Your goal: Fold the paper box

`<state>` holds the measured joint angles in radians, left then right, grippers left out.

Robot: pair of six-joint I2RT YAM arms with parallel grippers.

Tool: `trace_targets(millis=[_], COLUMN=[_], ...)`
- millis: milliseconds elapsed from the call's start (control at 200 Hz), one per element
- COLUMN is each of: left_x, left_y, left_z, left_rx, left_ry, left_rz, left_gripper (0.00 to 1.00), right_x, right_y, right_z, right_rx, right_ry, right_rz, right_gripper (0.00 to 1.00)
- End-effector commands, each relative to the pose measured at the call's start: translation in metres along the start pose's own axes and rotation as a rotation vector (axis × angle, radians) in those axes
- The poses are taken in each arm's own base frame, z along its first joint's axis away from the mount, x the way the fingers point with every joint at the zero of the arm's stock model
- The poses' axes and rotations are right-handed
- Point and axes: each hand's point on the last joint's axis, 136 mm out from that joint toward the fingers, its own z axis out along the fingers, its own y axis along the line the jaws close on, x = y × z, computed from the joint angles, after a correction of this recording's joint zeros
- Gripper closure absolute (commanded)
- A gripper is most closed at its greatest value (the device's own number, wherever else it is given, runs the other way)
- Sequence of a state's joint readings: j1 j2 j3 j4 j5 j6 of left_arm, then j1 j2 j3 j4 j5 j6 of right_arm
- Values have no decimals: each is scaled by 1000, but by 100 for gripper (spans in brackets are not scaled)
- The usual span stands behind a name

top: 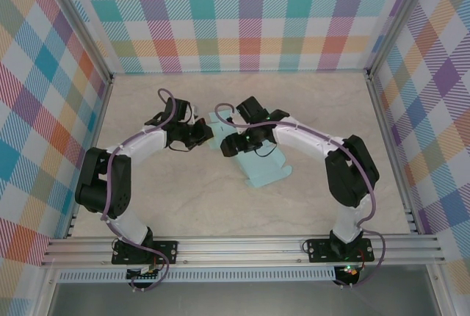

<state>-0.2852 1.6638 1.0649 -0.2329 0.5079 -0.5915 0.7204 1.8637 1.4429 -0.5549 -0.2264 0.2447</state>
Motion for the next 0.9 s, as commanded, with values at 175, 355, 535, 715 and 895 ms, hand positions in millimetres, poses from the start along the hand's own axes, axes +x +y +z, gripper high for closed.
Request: trace_targets(millis=[175,355,535,715,895], left_x=[-12,-11,-3,-2,-4], left_y=[-15,-11,-5,-8,-11], left_z=[-11,-11,-9,-7,-1], left_rx=[30,11,-10,15,42], left_ry=[-23,-23,20,18,18], left_rz=[14,58,89,118,153], left_gripper=[100,100,100,100,100], right_x=[-12,-16,-16,-3,-12], right_y=[-30,-42,-60,-79,-67], right_z=[12,0,-5,13,4], right_rx=[132,114,125,128,73], right_ry=[2,-9,3,64,40], right_rz=[51,112,149,181,234], right_gripper=[44,49,49,50,49])
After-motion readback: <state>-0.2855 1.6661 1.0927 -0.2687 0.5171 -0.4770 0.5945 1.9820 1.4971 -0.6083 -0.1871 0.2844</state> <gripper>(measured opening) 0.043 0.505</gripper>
